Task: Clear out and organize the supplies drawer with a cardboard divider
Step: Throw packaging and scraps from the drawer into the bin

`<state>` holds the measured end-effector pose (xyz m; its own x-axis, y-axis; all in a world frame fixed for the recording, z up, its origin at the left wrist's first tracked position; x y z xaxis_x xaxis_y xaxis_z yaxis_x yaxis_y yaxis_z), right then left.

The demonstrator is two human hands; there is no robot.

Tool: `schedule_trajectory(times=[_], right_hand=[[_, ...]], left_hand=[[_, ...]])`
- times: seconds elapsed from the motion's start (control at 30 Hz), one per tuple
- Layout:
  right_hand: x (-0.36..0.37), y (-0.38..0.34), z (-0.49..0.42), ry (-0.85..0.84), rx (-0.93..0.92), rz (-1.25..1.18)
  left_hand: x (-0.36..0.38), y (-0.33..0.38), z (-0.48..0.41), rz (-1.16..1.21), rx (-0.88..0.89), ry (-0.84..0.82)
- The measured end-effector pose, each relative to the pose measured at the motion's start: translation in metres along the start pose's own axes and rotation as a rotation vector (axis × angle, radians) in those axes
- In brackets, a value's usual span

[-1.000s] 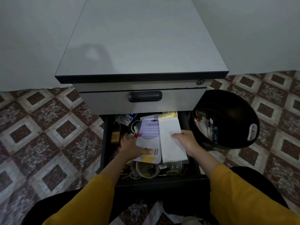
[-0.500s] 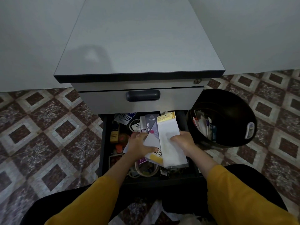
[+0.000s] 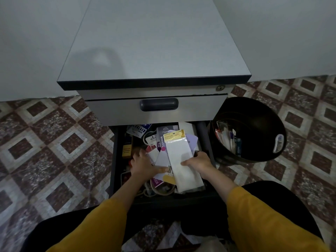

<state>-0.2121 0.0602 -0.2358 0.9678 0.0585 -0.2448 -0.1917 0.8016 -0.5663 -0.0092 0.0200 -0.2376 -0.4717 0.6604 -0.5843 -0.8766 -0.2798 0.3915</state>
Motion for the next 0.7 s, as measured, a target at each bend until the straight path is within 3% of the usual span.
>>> schedule_trajectory(times=[0.13,0.33,0.5,0.7], right_hand=[[0.003,0.003,-0.005,-0.027,-0.017,-0.106],[-0.003,-0.003,-0.004,-0.085,-0.104,-0.317],[-0.013,-0.005,-0.001,-0.227,-0.100,-0.413],[-0.015,-0.005,0.009,-0.330,-0.103,-0.461]], left_hand=[[-0.010,-0.003,0.001,0.132,0.010,0.086],[-0.013,-0.004,0.004,0.466,0.022,0.085],[-0.003,-0.007,0.003,0.902,0.041,-0.170],[0.002,0.005,0.010,0.978,0.065,-0.339]])
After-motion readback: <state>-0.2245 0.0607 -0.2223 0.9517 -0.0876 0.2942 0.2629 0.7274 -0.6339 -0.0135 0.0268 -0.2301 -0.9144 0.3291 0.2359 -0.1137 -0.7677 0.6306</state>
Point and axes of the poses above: each hand's wrist, its own z-axis away from the middle knuckle, its own x-axis out of the palm, y = z × x, the point moved 6 cm from there along -z, towards the middle knuckle, and after that the axes turned 12 degrees about -y, right-handed, at the moved point
